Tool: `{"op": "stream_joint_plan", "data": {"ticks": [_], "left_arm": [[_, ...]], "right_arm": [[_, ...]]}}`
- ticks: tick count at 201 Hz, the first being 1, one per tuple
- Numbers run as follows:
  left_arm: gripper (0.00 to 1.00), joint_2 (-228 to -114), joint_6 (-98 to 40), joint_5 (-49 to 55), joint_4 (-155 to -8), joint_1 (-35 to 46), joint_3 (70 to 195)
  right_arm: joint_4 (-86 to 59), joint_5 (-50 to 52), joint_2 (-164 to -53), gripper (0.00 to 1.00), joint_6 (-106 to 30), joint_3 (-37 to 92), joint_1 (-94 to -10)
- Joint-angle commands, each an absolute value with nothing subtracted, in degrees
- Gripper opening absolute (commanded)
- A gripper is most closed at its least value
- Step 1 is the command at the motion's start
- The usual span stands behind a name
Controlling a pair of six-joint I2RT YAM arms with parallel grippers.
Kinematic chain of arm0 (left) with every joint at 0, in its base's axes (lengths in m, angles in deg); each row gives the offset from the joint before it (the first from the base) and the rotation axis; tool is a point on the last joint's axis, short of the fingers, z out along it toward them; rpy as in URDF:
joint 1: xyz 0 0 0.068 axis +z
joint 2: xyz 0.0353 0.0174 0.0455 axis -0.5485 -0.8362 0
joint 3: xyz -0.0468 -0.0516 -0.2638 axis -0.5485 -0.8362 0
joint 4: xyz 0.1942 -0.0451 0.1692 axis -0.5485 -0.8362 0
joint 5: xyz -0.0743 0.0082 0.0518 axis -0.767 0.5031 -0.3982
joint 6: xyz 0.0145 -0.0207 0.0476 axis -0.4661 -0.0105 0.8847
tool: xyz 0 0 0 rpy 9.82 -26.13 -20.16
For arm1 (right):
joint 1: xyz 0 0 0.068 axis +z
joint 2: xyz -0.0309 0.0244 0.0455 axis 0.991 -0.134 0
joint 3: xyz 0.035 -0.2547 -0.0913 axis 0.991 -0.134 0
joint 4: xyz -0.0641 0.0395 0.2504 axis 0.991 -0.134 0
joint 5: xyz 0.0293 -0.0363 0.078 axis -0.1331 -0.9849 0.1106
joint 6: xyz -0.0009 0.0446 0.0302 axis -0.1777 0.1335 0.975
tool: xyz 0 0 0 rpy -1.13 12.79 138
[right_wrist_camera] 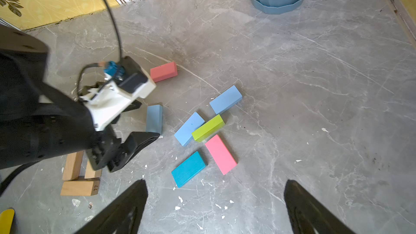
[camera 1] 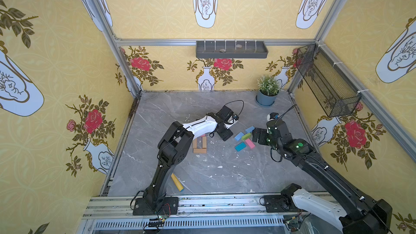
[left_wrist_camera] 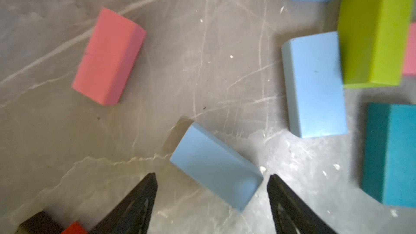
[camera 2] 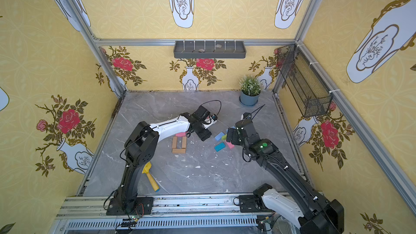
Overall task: Assemble the number 8 with building blocks
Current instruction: Move the building block to the center of the board, then assemble the building block at the center of the board.
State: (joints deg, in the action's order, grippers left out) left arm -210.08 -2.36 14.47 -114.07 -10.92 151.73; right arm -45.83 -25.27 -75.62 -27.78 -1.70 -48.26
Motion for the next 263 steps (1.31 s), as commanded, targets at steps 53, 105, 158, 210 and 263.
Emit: {"op": "stream_joint_plan", "data": {"ticks": [53,105,158,210,263], "left_arm": [[0.93,-184.3,-12.1,16.3,-106.7,-10.4,134.8],[0.96,-164.6,-21.3,19.4,-109.6,-8.2,123.8],[1.00,-149.4,-24.3,21.3,-119.3,-5.5,121.5],[1.00,-143.8,-21.2,20.0,-117.2,-5.2,116.4],[1.00,-141.0,-19.5,18.3,-112.7,-5.2,111.0]], "right_arm": [[-43.1,-25.9,-81.0,0.97,-27.2,-0.5,-47.5],[-42.3,-29.6,-98.9,0.97,-26.4,7.8,-40.8],[-38.8,-24.8,-117.3,0.93,-23.5,18.3,-38.2],[-37.5,-21.8,-128.7,0.84,-24.3,24.8,-38.4],[-37.2,-20.7,-133.5,0.73,-24.5,27.8,-38.8]]}}
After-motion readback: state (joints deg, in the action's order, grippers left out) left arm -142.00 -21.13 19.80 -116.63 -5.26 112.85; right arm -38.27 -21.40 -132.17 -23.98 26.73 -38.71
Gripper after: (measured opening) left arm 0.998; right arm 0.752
